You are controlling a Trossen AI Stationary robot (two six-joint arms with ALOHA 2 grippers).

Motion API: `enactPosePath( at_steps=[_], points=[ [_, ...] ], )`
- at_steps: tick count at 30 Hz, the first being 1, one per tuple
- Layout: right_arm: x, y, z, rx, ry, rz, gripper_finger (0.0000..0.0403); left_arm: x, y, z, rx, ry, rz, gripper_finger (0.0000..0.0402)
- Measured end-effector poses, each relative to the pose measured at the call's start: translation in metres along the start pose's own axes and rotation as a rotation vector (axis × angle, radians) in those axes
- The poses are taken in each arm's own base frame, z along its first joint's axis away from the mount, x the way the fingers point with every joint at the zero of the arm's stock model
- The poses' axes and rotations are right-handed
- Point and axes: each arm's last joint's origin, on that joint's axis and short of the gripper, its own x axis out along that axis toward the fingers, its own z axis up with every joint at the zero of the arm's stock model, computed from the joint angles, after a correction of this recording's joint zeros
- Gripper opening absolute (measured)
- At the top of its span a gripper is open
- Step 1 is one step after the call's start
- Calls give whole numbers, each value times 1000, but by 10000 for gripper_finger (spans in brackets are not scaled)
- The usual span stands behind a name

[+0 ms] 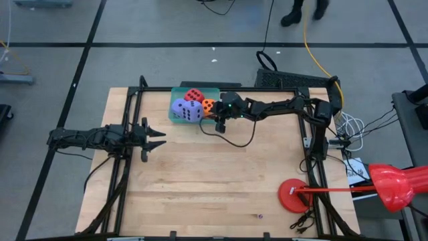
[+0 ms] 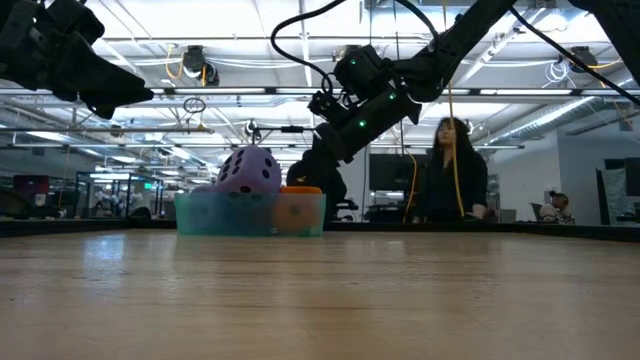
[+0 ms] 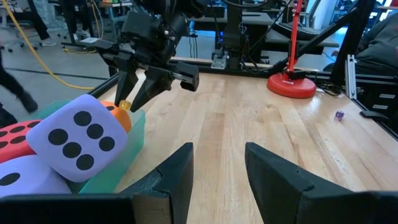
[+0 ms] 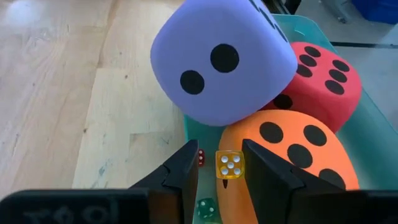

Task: Pick & Place Dice
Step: Put the small yellow dice into the green bin

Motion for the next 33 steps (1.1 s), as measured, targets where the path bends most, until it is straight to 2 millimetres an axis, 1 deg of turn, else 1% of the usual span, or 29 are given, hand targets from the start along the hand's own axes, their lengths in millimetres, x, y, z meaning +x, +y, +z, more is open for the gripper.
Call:
enactPosePath(
  at_steps=[3,9,13,22,26,33],
  points=[
    [0,0,-1,-1,1,0,116,0,0,0,0,-1,0,152],
    [0,4,-16,-22,45,11,116,0,0,0,0,0,0,152],
    [0,5,-22,-22,62,15,116,0,0,0,0,0,0,152],
    [0,5,-21,-10,45,10,116,0,0,0,0,0,0,152],
    [0,4,-19,33,26,5,116,0,0,0,0,0,0,152],
    [0,5,-19,59,26,9,116,0,0,0,0,0,0,152]
  ],
)
